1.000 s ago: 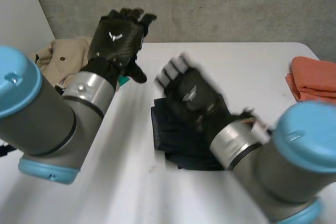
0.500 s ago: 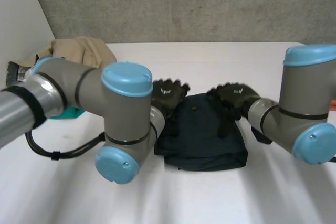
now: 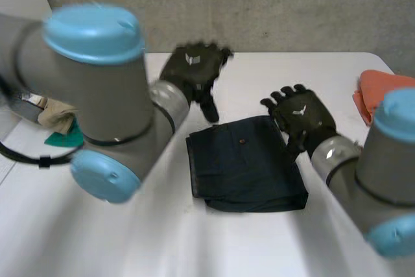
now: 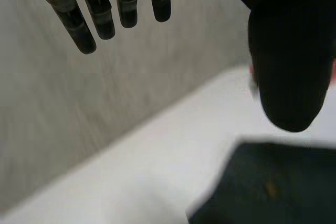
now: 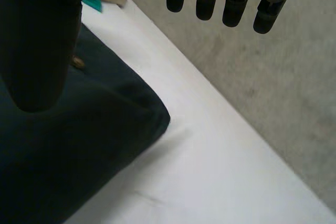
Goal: Fold the laundry.
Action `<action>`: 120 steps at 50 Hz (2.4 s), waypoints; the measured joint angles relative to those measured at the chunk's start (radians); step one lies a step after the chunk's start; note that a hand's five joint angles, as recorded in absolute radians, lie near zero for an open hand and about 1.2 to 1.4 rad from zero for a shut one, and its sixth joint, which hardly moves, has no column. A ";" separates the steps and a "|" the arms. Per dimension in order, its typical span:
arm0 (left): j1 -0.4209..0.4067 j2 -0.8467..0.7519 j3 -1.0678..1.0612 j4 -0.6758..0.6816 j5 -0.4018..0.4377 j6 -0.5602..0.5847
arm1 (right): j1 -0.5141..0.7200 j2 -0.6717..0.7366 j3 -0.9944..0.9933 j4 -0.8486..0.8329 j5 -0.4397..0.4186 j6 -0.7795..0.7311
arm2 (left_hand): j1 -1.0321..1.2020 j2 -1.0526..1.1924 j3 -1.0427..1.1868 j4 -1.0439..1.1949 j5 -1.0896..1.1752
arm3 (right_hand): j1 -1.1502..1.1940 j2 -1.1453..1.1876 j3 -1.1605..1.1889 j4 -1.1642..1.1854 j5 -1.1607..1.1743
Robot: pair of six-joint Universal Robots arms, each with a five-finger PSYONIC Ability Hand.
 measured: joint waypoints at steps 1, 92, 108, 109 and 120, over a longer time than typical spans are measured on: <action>0.010 0.024 0.002 0.024 0.041 0.001 | 0.016 -0.022 0.053 -0.032 0.000 -0.021 | 0.000 0.000 0.000 0.000 0.000 | 0.000 0.000 0.000 0.000 0.000; 0.084 0.114 0.036 0.051 0.646 -0.102 | -0.846 0.913 -1.004 -0.196 -0.551 0.201 | 0.000 0.000 0.000 -0.004 0.000 | 0.019 0.029 0.004 0.049 0.111; 0.081 0.138 0.028 0.049 0.642 -0.104 | -0.959 0.490 -0.734 -0.029 -0.492 0.159 | 0.000 0.000 0.000 -0.004 0.000 | 0.019 0.029 0.004 0.001 0.000; 0.080 0.142 0.028 0.049 0.641 -0.104 | -0.972 0.457 -0.718 0.008 -0.481 0.132 | 0.000 0.000 0.000 -0.004 0.000 | 0.019 0.029 0.004 0.001 0.000; 0.094 0.179 0.082 0.095 0.561 -0.112 | -0.982 0.231 -0.748 0.090 -0.127 -0.271 | 0.000 0.000 0.000 -0.004 0.000 | 0.019 0.029 0.004 0.001 0.000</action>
